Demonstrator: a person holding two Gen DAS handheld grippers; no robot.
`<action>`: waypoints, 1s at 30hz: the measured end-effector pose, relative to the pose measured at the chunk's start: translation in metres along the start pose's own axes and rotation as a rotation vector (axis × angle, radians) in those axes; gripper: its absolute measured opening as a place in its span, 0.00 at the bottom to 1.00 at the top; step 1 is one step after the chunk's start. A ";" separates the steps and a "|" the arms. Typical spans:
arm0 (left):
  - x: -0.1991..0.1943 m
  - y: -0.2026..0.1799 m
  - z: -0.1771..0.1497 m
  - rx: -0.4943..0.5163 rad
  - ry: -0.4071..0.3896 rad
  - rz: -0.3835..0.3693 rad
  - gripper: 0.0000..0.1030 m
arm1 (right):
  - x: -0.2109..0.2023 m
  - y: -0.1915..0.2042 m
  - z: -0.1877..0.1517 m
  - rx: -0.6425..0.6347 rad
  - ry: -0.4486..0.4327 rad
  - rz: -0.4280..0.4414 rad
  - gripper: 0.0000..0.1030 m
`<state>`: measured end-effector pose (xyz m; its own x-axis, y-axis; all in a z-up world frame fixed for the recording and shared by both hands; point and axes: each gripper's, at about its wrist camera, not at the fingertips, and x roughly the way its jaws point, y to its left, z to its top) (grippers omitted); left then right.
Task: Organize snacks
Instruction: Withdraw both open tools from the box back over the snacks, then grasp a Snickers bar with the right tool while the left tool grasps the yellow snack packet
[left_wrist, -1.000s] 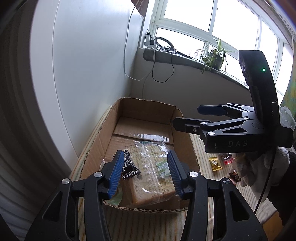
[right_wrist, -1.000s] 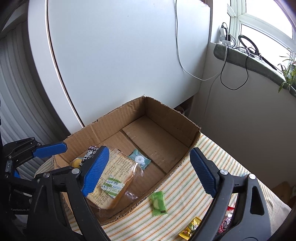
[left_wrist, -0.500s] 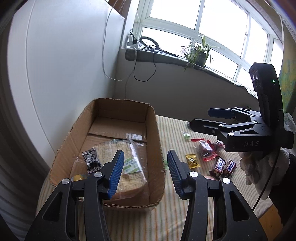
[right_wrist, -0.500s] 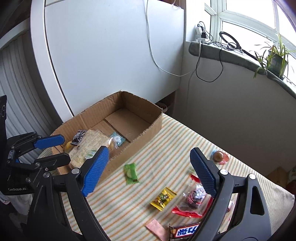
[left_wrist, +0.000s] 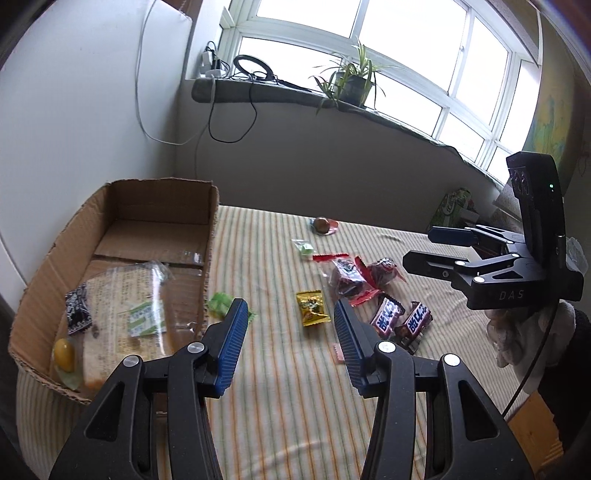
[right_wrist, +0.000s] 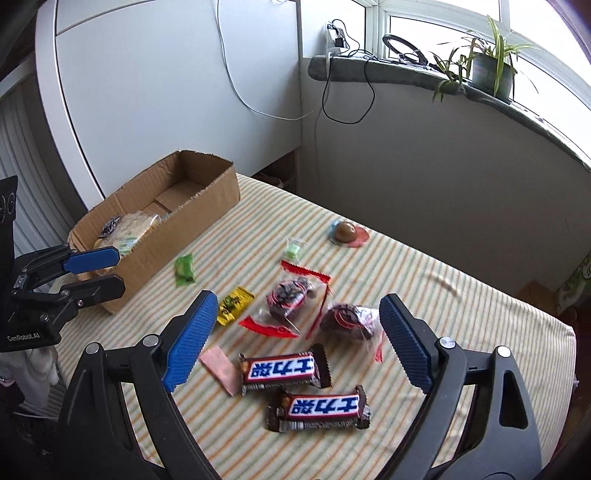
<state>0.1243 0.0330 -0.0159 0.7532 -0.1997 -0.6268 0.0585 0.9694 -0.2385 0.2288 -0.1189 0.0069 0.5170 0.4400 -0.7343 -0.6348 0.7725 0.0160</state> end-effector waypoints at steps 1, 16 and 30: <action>0.004 -0.002 0.000 0.000 0.006 -0.005 0.46 | -0.002 -0.003 -0.004 0.002 0.005 0.003 0.89; 0.048 -0.046 -0.008 0.060 0.104 -0.069 0.46 | 0.012 -0.018 -0.066 0.018 0.109 0.031 0.89; 0.087 -0.041 -0.007 0.079 0.166 0.070 0.41 | 0.037 0.001 -0.072 -0.067 0.120 0.018 0.89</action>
<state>0.1824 -0.0247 -0.0660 0.6389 -0.1459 -0.7553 0.0657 0.9886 -0.1354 0.2061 -0.1351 -0.0690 0.4357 0.3925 -0.8100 -0.6820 0.7313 -0.0125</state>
